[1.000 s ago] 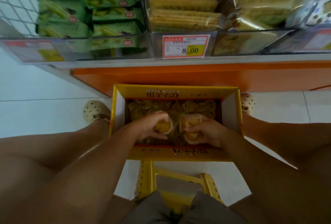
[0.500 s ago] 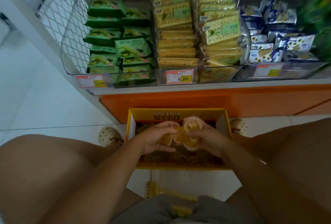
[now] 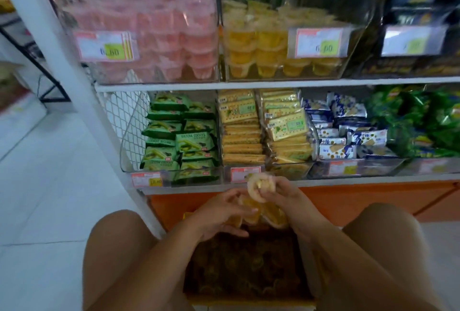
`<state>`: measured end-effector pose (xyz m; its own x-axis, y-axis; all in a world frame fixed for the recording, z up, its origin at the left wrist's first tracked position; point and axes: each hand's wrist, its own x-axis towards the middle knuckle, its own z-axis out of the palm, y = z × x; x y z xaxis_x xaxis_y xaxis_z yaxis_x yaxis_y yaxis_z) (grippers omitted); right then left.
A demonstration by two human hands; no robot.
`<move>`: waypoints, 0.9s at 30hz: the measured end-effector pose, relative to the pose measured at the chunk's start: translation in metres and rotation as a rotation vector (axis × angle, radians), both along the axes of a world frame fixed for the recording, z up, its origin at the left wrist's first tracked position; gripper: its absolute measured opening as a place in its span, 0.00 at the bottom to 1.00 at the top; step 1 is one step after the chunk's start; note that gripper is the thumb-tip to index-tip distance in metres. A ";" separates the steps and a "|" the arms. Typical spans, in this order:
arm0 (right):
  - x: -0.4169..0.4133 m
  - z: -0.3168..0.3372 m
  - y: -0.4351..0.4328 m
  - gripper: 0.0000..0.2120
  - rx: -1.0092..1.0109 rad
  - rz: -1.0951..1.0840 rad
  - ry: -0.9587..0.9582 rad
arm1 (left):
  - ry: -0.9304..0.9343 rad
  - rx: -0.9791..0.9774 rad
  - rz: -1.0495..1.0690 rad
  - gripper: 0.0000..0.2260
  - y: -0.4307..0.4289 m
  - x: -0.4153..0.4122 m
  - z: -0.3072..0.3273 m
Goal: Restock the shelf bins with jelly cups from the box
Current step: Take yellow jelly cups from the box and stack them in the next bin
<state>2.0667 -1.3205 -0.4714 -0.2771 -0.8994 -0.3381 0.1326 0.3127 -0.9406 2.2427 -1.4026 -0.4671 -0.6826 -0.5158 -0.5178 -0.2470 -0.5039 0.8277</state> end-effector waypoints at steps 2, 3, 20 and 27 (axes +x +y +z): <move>0.003 0.030 -0.004 0.09 -0.073 -0.017 0.022 | 0.018 -0.074 0.030 0.18 -0.005 -0.003 0.023; 0.003 0.045 -0.007 0.09 -0.105 -0.030 0.022 | 0.030 -0.109 0.049 0.16 -0.009 -0.005 0.036; -0.077 0.341 -0.158 0.02 -0.382 -0.088 0.956 | 0.155 -0.938 0.533 0.11 -0.097 -0.001 0.287; -0.151 0.345 -0.273 0.06 0.010 0.142 1.164 | 0.074 -1.110 0.511 0.12 -0.138 -0.007 0.327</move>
<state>1.9156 -1.5934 -0.1267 -0.3211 -0.9459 0.0464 -0.8432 0.2633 -0.4688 2.2358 -1.5401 -0.1404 -0.2810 -0.8700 0.4052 -0.1621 0.4592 0.8734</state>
